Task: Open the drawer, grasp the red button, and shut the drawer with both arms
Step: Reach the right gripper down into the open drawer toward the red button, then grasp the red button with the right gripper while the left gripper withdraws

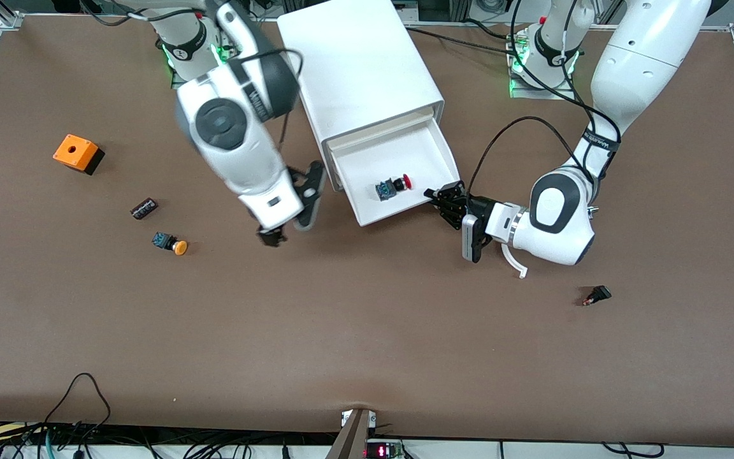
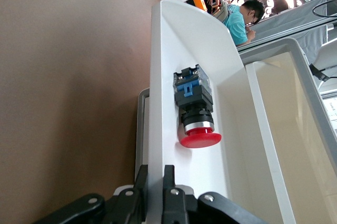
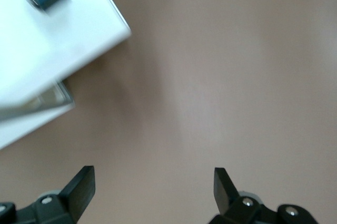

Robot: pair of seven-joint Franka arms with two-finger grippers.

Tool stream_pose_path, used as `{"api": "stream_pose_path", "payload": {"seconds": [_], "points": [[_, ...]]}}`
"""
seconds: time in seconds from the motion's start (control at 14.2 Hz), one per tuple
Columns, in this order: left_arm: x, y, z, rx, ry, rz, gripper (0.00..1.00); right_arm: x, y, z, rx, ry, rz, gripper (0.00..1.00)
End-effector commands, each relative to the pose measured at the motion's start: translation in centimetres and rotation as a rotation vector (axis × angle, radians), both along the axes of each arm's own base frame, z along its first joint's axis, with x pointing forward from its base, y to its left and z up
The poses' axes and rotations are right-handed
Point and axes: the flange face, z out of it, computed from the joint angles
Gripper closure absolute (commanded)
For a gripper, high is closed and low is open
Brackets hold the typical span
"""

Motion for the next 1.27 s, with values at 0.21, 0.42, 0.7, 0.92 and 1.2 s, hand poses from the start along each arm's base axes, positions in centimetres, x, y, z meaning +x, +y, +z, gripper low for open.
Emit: {"api": "stream_pose_path", "payload": {"seconds": [0.21, 0.42, 0.7, 0.92, 1.2], "points": [[1.9, 0.7, -0.3, 0.029, -0.05, 0.027, 0.0, -3.8, 6.9, -0.6, 0.002, -0.025, 0.13, 0.0], [2.9, 1.8, 1.4, 0.098, -0.054, 0.024, 0.0, -6.1, 9.4, -0.9, -0.008, -0.017, 0.176, 0.0], [5.3, 2.2, 6.5, 0.278, -0.002, -0.042, 0.0, -7.7, 11.3, -3.0, -0.024, 0.005, 0.217, 0.0], [6.1, 2.8, 9.5, 0.38, -0.025, -0.036, 0.0, -9.3, 12.9, -5.3, -0.049, 0.028, 0.271, 0.0], [6.9, 3.6, 14.1, 0.56, -0.064, -0.012, 0.0, -9.7, 13.9, -6.7, -0.053, 0.03, 0.317, 0.0]]}}
